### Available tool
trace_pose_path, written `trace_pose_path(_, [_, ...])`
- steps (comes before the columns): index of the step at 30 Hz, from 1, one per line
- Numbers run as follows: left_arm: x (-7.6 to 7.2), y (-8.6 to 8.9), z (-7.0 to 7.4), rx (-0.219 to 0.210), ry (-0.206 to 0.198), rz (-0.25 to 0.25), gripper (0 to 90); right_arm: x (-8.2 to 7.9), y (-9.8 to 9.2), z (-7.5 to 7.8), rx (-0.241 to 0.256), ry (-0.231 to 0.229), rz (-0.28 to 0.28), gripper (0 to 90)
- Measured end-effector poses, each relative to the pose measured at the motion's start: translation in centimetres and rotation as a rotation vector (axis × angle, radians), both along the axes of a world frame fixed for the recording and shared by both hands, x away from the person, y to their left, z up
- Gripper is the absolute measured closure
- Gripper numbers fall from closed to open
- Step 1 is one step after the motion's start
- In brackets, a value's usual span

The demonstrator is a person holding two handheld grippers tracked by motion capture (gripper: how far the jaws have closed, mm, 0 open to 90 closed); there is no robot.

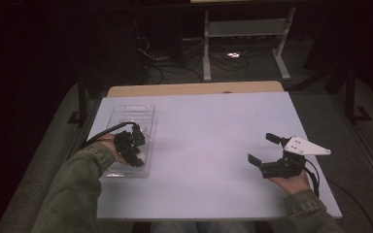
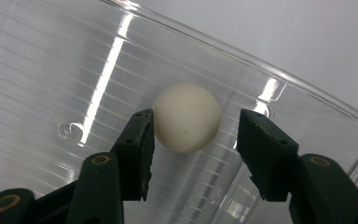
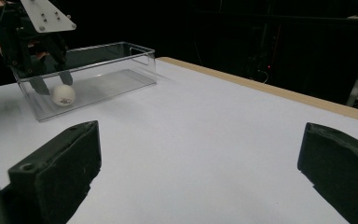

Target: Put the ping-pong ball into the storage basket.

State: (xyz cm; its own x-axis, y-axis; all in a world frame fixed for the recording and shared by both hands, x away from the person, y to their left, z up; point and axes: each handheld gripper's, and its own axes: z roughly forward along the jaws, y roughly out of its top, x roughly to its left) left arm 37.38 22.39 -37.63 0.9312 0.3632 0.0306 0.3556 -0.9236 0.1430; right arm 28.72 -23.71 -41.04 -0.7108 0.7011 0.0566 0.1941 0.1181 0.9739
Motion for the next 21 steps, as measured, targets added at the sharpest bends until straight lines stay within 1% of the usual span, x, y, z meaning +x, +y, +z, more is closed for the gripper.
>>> trace_pose_path(5, [0.0,0.1,0.4,-0.001,-0.011,0.005,43.4,0.0,0.0,0.0,-0.002,0.001,-0.001,0.0])
trace_pose_path(9, [0.0,0.0,0.7,-0.006,-0.018,0.014,40.0,0.0,0.0,0.0,-0.002,0.001,-0.003,0.0])
trace_pose_path(11, [0.0,0.1,0.8,-0.007,-0.023,0.029,37.7,0.0,0.0,0.0,-0.002,0.001,-0.003,0.0])
trace_pose_path(13, [-0.1,0.0,0.8,-0.003,-0.02,0.032,35.1,0.0,0.0,0.0,-0.002,0.001,-0.001,0.0])
trace_pose_path(15, [-0.1,0.0,0.9,-0.003,-0.028,0.039,32.4,0.0,0.0,0.0,-0.001,0.002,-0.001,0.0])
trace_pose_path(18, [-0.1,0.1,1.2,-0.006,-0.044,0.047,30.8,-0.1,0.1,0.0,-0.002,0.003,0.0,0.0])
trace_pose_path(21, [-0.1,0.1,1.7,-0.009,-0.069,0.047,29.1,-0.1,0.1,0.0,-0.005,0.002,0.001,0.0])
